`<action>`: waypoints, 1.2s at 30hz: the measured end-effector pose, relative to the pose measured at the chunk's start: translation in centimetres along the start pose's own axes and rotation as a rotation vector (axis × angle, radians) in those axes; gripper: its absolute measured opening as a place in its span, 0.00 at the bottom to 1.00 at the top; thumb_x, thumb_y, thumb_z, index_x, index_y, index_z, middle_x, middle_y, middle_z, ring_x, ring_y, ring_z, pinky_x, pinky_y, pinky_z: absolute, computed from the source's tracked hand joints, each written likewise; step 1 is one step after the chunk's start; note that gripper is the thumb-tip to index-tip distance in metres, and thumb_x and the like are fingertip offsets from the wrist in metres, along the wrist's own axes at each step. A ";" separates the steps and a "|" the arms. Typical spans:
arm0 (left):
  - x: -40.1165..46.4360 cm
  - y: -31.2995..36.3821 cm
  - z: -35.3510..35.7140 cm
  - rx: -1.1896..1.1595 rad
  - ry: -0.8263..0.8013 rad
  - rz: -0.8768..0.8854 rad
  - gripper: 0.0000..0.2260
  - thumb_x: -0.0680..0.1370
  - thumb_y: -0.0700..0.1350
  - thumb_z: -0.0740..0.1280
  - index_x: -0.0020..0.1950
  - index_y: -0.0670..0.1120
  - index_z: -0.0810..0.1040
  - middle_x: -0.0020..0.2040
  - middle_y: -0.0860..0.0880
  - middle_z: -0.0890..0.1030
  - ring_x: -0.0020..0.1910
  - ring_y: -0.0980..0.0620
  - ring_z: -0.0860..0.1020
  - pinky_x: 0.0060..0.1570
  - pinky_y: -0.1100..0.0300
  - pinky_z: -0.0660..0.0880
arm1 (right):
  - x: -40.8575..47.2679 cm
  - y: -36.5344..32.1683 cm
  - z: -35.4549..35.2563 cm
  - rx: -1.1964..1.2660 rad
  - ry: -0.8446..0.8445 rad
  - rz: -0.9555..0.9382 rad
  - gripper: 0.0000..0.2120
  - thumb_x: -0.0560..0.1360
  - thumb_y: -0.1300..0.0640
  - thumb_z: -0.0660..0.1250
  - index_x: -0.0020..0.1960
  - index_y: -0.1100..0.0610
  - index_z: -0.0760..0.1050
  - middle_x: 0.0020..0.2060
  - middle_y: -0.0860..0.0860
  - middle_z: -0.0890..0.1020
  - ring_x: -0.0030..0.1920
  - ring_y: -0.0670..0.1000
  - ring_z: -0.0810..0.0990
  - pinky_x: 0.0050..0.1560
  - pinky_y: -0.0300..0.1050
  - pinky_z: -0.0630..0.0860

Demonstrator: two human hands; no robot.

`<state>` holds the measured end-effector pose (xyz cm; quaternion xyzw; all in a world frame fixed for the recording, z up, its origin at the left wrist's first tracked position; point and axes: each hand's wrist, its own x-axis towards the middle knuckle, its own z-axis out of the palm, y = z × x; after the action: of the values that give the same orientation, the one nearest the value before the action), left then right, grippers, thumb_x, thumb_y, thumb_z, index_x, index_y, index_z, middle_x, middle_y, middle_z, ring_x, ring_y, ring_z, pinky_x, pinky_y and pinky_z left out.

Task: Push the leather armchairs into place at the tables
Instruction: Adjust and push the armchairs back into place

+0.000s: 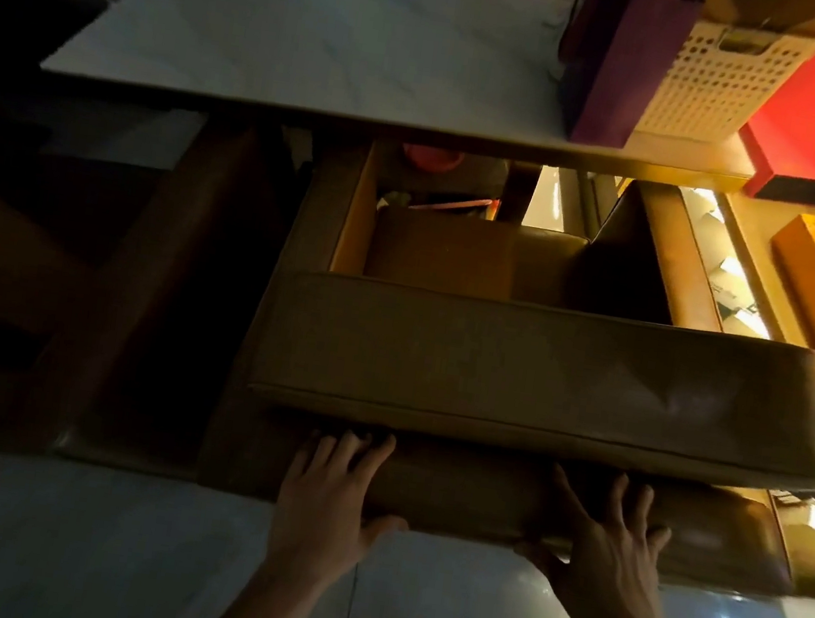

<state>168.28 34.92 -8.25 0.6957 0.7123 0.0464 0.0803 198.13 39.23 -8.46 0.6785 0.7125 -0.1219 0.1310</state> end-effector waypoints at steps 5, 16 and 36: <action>-3.6 -2.4 -0.1 -0.002 0.036 -0.006 0.37 0.67 0.76 0.59 0.72 0.59 0.69 0.60 0.55 0.74 0.59 0.49 0.70 0.62 0.46 0.72 | -3.3 -2.2 0.9 0.046 -0.030 -0.035 0.47 0.64 0.18 0.52 0.75 0.43 0.67 0.69 0.70 0.66 0.68 0.78 0.60 0.53 0.80 0.69; -13.0 -6.2 -0.1 -0.010 -0.030 -0.019 0.38 0.66 0.78 0.58 0.71 0.60 0.68 0.59 0.55 0.76 0.58 0.48 0.76 0.58 0.45 0.77 | -11.2 -5.7 4.2 -0.001 -0.009 -0.053 0.50 0.53 0.24 0.72 0.71 0.43 0.73 0.66 0.70 0.70 0.66 0.75 0.60 0.46 0.81 0.72; -3.4 -8.0 -1.2 -0.105 -0.042 -0.082 0.39 0.69 0.73 0.63 0.77 0.61 0.59 0.71 0.58 0.68 0.72 0.49 0.57 0.73 0.48 0.59 | -1.4 -8.1 1.0 -0.038 0.030 -0.046 0.47 0.66 0.23 0.61 0.79 0.36 0.48 0.76 0.65 0.52 0.74 0.73 0.46 0.66 0.76 0.59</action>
<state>160.26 31.36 -8.32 0.6617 0.7349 0.0659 0.1332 190.07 37.17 -8.91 0.6610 0.7320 -0.1013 0.1301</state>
